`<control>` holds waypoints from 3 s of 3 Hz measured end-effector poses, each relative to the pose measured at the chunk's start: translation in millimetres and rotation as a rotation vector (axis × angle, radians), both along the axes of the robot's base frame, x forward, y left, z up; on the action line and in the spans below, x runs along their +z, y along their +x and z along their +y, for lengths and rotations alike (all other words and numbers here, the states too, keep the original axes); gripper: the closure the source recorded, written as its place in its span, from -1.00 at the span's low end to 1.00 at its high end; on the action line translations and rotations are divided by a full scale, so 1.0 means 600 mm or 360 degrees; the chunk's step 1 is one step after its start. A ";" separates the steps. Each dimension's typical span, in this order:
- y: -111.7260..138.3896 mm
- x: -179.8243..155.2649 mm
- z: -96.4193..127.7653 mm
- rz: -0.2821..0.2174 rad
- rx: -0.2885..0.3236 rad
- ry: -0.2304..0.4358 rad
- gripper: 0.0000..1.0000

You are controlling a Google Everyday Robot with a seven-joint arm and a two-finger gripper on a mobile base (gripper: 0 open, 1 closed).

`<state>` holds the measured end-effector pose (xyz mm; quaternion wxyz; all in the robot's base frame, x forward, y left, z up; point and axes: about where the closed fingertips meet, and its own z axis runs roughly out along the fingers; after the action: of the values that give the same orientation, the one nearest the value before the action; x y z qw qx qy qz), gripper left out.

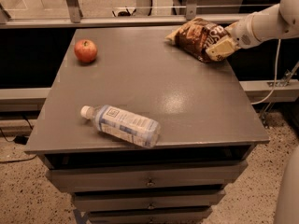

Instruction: Move brown chip bag near apple

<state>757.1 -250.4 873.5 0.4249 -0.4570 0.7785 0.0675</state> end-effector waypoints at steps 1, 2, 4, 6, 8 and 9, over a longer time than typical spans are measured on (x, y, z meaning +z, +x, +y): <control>-0.014 0.029 0.010 -0.0050 0.0036 -0.0016 0.79; -0.031 0.060 0.021 -0.0101 0.0059 -0.0017 1.00; -0.072 0.109 0.060 -0.0115 0.0044 0.0047 1.00; -0.045 0.119 0.112 -0.0198 -0.0052 0.0128 1.00; 0.043 0.140 0.206 -0.0262 -0.0273 0.0239 1.00; 0.076 0.142 0.276 -0.0233 -0.0260 0.0296 1.00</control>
Offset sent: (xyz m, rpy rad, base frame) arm -0.0353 0.0152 0.0649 -0.0141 -0.1118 0.0458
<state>802.7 -85.1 958.5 0.5250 -0.3545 0.7705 0.0709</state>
